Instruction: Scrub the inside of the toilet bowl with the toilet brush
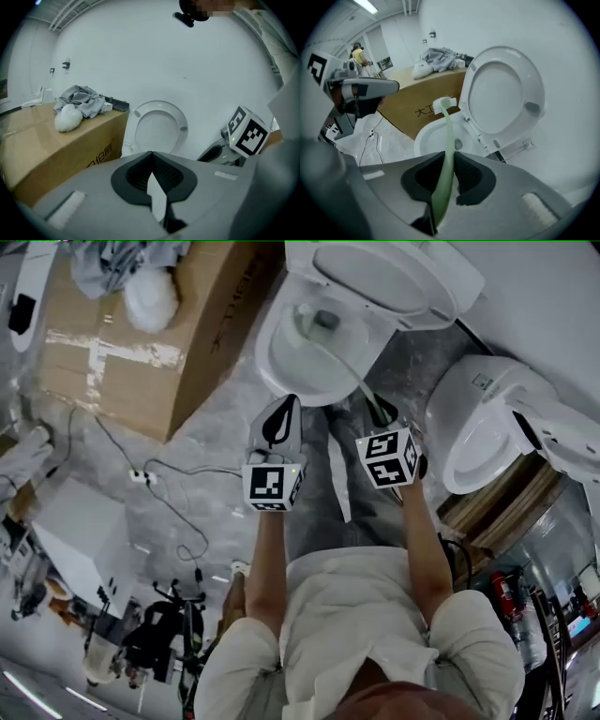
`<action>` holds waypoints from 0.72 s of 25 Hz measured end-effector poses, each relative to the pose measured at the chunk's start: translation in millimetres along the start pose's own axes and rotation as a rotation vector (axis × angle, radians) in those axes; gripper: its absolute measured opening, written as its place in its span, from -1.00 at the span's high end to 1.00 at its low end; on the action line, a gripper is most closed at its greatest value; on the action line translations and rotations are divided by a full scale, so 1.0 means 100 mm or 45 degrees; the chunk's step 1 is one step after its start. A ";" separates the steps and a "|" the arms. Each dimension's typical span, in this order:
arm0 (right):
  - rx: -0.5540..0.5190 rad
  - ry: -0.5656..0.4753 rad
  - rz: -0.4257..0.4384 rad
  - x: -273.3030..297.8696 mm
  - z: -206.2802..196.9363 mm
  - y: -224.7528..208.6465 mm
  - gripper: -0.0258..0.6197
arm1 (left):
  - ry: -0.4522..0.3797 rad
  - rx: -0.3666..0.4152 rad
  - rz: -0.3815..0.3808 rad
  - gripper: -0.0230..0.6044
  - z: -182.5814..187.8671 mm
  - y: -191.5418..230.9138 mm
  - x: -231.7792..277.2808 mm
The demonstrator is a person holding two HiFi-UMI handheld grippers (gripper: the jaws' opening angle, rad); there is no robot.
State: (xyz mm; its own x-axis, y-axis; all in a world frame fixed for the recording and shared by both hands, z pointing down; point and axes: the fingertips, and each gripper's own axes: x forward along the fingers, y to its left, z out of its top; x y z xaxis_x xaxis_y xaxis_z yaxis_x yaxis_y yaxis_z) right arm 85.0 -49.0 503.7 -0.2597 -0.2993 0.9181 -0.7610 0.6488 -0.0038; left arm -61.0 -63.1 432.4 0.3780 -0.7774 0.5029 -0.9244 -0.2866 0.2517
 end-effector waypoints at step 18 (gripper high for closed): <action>0.053 -0.458 0.059 -1.42 0.73 -0.24 0.72 | -0.181 0.087 0.019 0.87 0.97 -0.38 -0.51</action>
State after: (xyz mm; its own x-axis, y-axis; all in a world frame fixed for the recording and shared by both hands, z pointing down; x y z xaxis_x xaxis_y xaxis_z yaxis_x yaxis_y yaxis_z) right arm 96.4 -72.7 344.2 -0.4813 -0.5022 0.7184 -0.7650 0.6408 -0.0646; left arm -50.2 -66.3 316.8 0.3574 -0.8518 0.3830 -0.9331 -0.3079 0.1859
